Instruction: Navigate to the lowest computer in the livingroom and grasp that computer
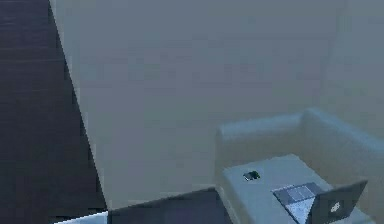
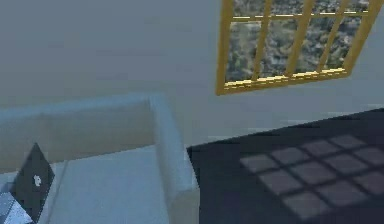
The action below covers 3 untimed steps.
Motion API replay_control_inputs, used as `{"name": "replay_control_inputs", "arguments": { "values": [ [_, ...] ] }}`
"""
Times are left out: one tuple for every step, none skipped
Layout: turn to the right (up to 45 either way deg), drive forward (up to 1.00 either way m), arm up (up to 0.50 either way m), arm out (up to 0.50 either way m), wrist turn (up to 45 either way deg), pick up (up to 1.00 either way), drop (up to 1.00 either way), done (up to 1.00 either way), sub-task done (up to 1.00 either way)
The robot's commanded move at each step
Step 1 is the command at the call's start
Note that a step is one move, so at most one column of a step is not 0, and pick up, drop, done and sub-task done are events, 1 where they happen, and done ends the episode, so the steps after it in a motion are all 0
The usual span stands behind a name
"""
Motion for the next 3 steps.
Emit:
{"name": "replay_control_inputs", "arguments": {
  "values": [
    [0.0,1.0,0.0,0.0,0.0,0.0,0.0,0.0,0.0],
    [9.0,0.0,0.0,0.0,0.0,0.0,0.0,0.0,0.0],
    [0.0,0.05,0.0,0.0,0.0,0.0,0.0,0.0,0.0]
  ]
}}
